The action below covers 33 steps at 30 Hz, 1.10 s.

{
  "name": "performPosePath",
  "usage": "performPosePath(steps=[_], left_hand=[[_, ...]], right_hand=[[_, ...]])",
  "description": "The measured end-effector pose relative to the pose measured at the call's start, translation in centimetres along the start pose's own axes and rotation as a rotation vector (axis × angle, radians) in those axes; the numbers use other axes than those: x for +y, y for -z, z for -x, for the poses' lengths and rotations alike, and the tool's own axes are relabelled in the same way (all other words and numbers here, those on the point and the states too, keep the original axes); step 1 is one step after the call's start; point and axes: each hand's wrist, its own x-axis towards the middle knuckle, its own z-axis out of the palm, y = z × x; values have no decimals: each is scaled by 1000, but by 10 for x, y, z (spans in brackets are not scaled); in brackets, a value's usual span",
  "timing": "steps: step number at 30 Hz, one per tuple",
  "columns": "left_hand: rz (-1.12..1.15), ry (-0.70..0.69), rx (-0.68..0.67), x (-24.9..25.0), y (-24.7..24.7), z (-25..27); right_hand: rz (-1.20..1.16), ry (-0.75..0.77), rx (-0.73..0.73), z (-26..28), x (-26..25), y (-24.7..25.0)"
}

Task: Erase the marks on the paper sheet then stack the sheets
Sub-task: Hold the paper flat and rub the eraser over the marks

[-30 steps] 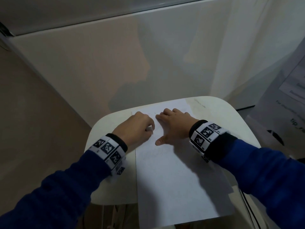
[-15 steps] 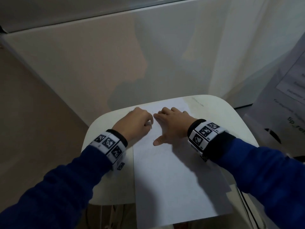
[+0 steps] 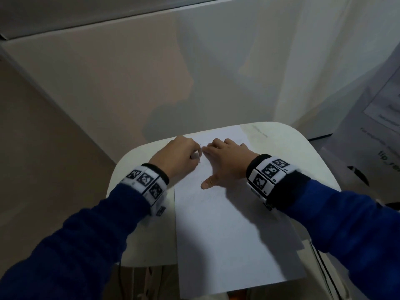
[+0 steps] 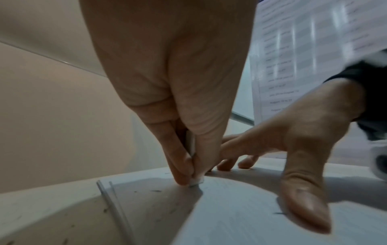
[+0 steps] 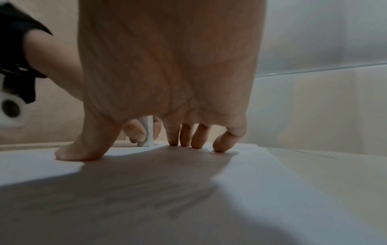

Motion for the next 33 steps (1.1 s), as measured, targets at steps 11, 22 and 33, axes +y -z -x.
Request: performPosePath(steps=[11,22,33], left_hand=[[6,-42,-57,8,-5,16],[-15,-14,-16,0,-3,6],[24,26,66,-15,-2,-2]], right_hand=[[-14,14,6,1,2,-1],[-12,12,5,2,1,0],[-6,5,0,2,-1,0]])
